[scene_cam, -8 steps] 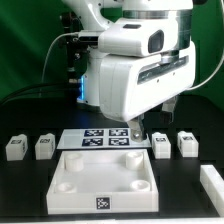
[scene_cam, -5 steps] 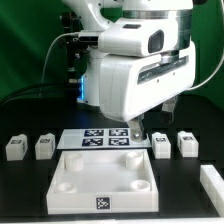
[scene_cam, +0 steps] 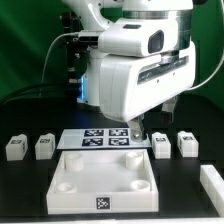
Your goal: Assemble one leg
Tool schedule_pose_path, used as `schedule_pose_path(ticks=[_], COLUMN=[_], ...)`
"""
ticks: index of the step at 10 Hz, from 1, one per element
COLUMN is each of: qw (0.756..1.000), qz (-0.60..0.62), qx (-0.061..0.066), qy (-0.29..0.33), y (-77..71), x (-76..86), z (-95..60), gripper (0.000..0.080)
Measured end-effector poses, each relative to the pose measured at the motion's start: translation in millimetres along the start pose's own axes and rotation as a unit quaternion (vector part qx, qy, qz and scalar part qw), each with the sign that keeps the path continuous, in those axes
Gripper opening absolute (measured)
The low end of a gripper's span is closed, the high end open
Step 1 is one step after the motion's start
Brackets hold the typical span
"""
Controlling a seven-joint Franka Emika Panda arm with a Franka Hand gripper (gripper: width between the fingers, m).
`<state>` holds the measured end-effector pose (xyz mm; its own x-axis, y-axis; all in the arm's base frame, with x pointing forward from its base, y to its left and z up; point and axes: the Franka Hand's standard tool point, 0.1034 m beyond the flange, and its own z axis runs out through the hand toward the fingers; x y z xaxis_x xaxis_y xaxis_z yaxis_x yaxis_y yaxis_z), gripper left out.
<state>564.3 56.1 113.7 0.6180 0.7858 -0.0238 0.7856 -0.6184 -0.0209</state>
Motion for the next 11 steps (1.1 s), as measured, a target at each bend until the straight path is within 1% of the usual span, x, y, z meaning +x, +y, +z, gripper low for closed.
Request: schedule_pose_path(ticks=[7,8,9,10,11], qw=[1.000,0.997,0.987,0.977,0.967], qz=[-0.019,-0.076,-0.159,-0.212,-0.255], qx=[0.000,-0.003,-0.001,0.003,0.009], qy=[0.000,0.002,0.000,-0.002,-0.003], y=[-0.3,-5.6,-14.1,-22.3,-27.5], x=[-1.3,-15.8,-43.0,-69.0,-88.3], z=[0.8,6.5,13.8,22.7,33.8], gripper=[0.0650,0.0650,0.0650,0.0650,0.0650])
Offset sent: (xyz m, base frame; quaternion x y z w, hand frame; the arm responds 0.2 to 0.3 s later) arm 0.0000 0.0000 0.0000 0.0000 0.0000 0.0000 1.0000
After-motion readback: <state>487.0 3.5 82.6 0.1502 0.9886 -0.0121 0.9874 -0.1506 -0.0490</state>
